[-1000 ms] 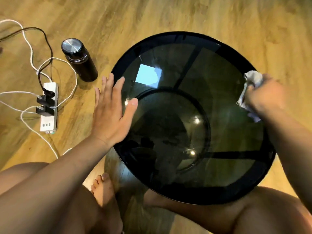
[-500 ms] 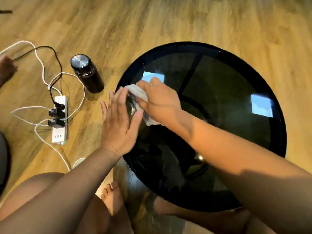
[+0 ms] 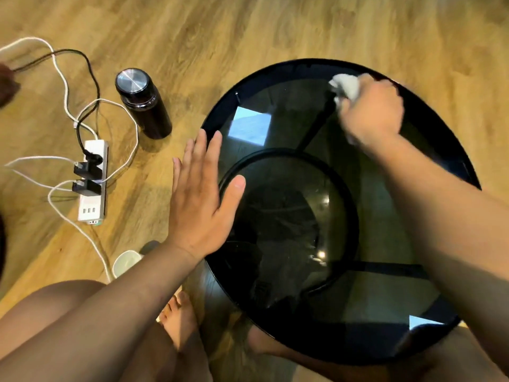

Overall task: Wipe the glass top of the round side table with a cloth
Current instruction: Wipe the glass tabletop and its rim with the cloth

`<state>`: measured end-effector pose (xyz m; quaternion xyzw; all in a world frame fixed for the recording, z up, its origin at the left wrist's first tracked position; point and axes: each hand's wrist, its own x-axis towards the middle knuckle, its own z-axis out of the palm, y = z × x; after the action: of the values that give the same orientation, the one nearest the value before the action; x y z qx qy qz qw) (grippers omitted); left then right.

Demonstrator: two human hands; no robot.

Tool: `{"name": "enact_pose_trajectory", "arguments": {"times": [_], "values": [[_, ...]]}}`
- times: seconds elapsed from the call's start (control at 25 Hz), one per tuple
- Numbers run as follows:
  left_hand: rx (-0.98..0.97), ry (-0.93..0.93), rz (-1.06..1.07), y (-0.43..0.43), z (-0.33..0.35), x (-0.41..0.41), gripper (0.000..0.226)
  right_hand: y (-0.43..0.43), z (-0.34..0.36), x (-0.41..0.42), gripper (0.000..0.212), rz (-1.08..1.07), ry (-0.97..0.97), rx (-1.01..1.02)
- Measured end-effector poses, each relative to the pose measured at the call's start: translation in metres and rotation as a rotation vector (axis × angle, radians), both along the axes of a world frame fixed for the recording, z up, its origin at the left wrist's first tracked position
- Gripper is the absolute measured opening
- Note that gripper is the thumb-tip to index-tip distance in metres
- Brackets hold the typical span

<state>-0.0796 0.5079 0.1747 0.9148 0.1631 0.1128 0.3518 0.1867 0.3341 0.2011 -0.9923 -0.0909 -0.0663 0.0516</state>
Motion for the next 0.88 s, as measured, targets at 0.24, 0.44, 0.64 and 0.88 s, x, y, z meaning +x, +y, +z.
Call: {"name": "enact_pose_trajectory", "arguments": {"times": [0.24, 0.44, 0.64, 0.88], "values": [[0.041, 0.063, -0.012, -0.003, 0.009, 0.000, 0.073, 0.124, 0.002, -0.120, 0.033, 0.669, 0.191, 0.095], [0.092, 0.082, -0.036, -0.001, 0.004, -0.003, 0.074, -0.053, 0.004, -0.071, 0.038, 0.315, 0.064, -0.008], [0.078, 0.055, -0.030, -0.001, 0.001, 0.000, 0.072, -0.131, 0.021, 0.029, 0.038, -0.124, 0.059, -0.097], [-0.017, -0.007, -0.016, 0.000, 0.000, 0.000, 0.070, 0.059, 0.000, 0.054, 0.037, 0.091, 0.017, -0.060]]}}
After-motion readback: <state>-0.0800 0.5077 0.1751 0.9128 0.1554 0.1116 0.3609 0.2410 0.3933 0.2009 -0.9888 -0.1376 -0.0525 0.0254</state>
